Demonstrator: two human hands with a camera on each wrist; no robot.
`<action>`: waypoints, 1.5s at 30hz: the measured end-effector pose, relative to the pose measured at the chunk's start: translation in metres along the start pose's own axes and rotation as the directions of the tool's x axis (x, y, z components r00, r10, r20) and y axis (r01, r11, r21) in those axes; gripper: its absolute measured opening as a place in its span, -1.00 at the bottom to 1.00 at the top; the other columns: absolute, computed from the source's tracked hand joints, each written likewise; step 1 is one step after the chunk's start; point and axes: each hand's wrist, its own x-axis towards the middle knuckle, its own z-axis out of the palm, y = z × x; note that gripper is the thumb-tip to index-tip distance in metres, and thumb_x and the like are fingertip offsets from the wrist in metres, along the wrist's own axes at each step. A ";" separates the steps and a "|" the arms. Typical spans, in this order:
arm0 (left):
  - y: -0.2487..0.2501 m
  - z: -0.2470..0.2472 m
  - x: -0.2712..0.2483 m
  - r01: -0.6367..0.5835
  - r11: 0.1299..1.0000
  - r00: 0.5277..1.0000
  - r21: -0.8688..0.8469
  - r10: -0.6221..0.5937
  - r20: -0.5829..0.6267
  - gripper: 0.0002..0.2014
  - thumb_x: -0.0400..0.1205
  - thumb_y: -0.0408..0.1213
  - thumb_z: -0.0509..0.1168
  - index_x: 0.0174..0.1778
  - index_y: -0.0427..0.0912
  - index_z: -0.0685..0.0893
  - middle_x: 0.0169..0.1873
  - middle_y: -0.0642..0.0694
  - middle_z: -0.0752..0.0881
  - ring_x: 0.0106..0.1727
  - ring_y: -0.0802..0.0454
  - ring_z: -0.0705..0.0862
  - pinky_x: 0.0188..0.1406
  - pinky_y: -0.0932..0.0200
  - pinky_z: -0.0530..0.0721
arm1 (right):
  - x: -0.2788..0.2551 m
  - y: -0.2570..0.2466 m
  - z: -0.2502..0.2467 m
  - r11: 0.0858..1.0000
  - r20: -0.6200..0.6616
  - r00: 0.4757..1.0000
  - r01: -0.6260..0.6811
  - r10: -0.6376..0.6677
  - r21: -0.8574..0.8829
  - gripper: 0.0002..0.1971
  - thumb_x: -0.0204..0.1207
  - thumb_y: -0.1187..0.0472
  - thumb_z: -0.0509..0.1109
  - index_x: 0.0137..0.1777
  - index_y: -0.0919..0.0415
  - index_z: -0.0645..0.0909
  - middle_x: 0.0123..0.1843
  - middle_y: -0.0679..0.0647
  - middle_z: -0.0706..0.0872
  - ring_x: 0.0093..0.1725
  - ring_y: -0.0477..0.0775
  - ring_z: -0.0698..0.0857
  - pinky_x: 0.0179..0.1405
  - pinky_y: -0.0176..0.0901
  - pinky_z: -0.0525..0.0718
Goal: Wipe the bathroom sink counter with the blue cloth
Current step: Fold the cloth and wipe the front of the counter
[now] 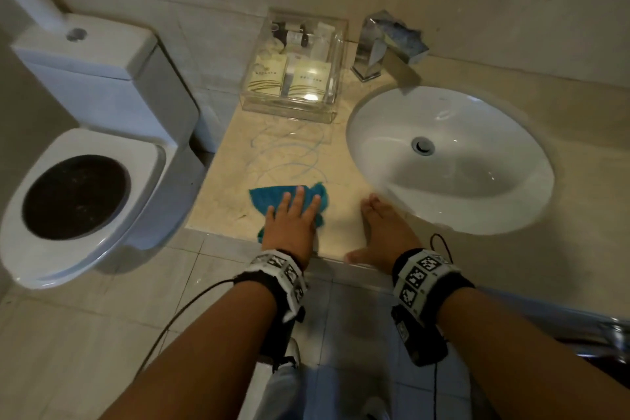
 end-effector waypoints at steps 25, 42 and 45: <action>0.005 -0.007 0.016 -0.177 0.983 0.983 0.051 0.174 0.052 -0.47 0.78 -0.10 -0.09 0.65 0.20 -0.14 0.67 0.08 -0.21 0.68 0.00 -0.16 0.62 -0.17 -0.09 | 0.010 -0.001 -0.014 0.999 0.053 0.998 -0.034 0.034 0.006 0.15 0.22 -0.29 0.50 0.65 0.05 -0.13 0.69 0.08 -0.16 0.66 0.23 -0.11 0.65 0.04 -0.04; -0.001 -0.016 0.037 -0.203 0.978 0.979 0.054 0.201 0.037 -0.46 0.77 -0.05 -0.07 0.65 0.21 -0.11 0.67 0.05 -0.19 0.68 -0.02 -0.15 0.62 -0.10 -0.12 | 0.014 -0.017 -0.028 0.989 0.055 0.994 -0.090 0.097 -0.113 0.05 0.16 -0.27 0.55 0.56 0.09 0.12 0.63 0.15 0.14 0.53 0.32 0.21 0.49 0.12 0.31; -0.037 -0.019 0.029 -0.056 0.998 0.998 -0.011 0.056 0.008 -0.47 0.77 -0.03 -0.07 0.65 0.21 -0.09 0.68 0.02 -0.17 0.68 -0.06 -0.12 0.61 -0.10 -0.02 | 0.026 -0.037 -0.035 0.995 -0.008 1.000 -0.023 0.023 -0.094 -0.12 0.26 -0.21 0.51 0.50 0.11 0.22 0.53 0.20 0.26 0.50 0.27 0.24 0.41 0.12 0.39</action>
